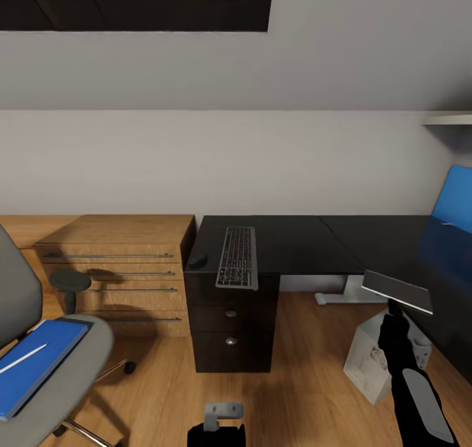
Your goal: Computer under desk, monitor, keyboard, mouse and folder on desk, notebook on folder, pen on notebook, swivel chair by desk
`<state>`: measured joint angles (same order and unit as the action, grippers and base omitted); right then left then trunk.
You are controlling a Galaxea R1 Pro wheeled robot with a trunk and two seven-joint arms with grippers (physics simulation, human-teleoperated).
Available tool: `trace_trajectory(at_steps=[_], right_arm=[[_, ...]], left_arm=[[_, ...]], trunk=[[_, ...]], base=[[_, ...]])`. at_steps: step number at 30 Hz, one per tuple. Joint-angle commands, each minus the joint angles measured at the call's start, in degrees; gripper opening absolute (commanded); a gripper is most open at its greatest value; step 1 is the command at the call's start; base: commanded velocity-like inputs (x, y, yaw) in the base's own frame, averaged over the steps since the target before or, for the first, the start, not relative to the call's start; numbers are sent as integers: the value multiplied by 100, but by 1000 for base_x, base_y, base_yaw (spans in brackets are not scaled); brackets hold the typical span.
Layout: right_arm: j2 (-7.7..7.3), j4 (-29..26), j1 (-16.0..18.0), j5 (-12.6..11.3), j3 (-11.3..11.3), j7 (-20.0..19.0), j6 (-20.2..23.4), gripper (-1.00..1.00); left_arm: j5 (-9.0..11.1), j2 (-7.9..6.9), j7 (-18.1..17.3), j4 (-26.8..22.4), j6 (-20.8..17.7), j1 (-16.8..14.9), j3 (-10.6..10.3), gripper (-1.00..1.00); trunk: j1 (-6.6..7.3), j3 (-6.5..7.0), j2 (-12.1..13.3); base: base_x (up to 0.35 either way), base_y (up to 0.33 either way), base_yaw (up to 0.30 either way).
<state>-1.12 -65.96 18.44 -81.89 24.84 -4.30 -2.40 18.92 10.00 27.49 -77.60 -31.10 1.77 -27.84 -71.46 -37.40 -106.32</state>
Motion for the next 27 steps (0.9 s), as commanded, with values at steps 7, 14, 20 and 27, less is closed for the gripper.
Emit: trace_trajectory(at_steps=[7, 14, 20, 27], right_arm=[[-10, 10, 2, -53, 113, 54, -108, 100], [-75, 18, 2, -53, 201, 236, -267, 100], [-101, 92, 2, -54, 213, 264, -296, 100], [-113, 141, 2, -55, 214, 271, -371, 100]], left_arm=[[59, 0, 47, 67, -10, -6, -11, 100], [59, 0, 46, 76, -10, -3, -13, 100], [59, 0, 46, 79, -12, -2, -17, 100], [59, 0, 46, 78, -11, -2, -18, 100]], trunk=[[0, -4, -2], [0, -4, -2], [0, -4, -2], [0, -4, -2]], base=[[22, -12, 0], [3, -2, 0], [0, 0, 0], [61, 0, 0]])
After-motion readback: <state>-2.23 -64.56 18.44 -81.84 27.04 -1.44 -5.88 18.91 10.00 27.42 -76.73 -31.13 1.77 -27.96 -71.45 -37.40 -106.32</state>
